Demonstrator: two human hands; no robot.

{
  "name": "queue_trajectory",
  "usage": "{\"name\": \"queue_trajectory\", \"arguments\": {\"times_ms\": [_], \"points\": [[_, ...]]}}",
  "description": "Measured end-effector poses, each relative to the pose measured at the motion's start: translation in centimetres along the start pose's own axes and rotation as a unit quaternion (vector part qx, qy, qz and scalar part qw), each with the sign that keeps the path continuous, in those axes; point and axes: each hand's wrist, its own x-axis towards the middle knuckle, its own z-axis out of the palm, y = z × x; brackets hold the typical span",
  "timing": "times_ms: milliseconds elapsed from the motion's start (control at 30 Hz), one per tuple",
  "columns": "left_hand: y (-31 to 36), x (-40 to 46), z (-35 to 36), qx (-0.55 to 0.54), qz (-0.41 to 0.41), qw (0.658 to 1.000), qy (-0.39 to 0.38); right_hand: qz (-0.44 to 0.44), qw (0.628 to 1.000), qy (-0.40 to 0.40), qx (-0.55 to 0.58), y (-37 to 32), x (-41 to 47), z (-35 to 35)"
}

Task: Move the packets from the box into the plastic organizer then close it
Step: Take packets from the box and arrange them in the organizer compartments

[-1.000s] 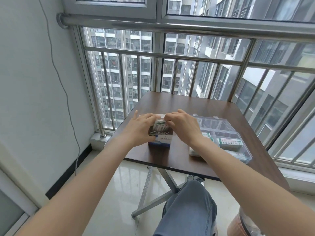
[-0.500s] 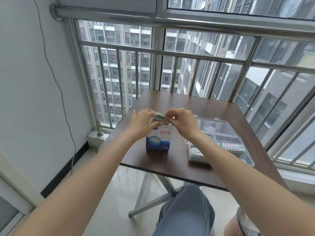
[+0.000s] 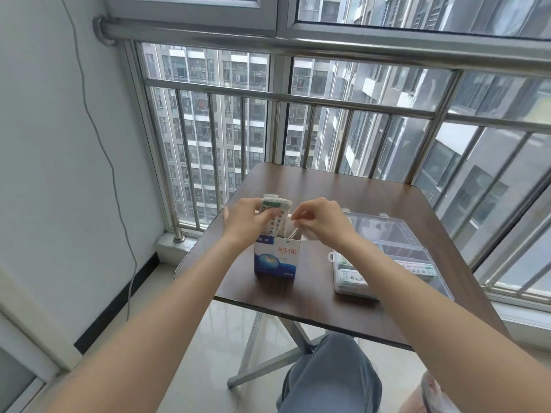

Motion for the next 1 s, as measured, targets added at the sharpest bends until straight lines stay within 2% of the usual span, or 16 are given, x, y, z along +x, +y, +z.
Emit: {"name": "queue_trajectory", "arguments": {"times_ms": [100, 267, 467, 733, 867, 1000], "points": [[0.2, -0.1, -0.2, -0.022, 0.007, 0.999, 0.026, -0.014, 1.0, -0.005, -0.005, -0.4, 0.0, -0.2], [1.3, -0.1, -0.3, -0.06, 0.041, 0.996, 0.052, -0.022, 0.998, 0.012, 0.054, -1.5, 0.2, -0.7], [2.9, 0.3, 0.4, -0.12, 0.066, 0.99, 0.044, 0.021, 0.986, 0.09, 0.137, -1.9, 0.7, -1.1], [5.6, 1.5, 3.0, -0.037, 0.131, 0.986, 0.094, 0.045, 0.974, 0.102, 0.199, -1.0, 0.0, -2.8], [6.5, 1.8, 4.6, -0.066, 0.108, 0.982, 0.137, 0.061, 0.971, 0.123, 0.195, -0.2, -0.6, -4.0], [7.6, 1.6, 6.5, -0.087, 0.099, 0.985, 0.112, 0.089, 0.956, 0.137, 0.245, 0.8, -1.3, -5.6]]}}
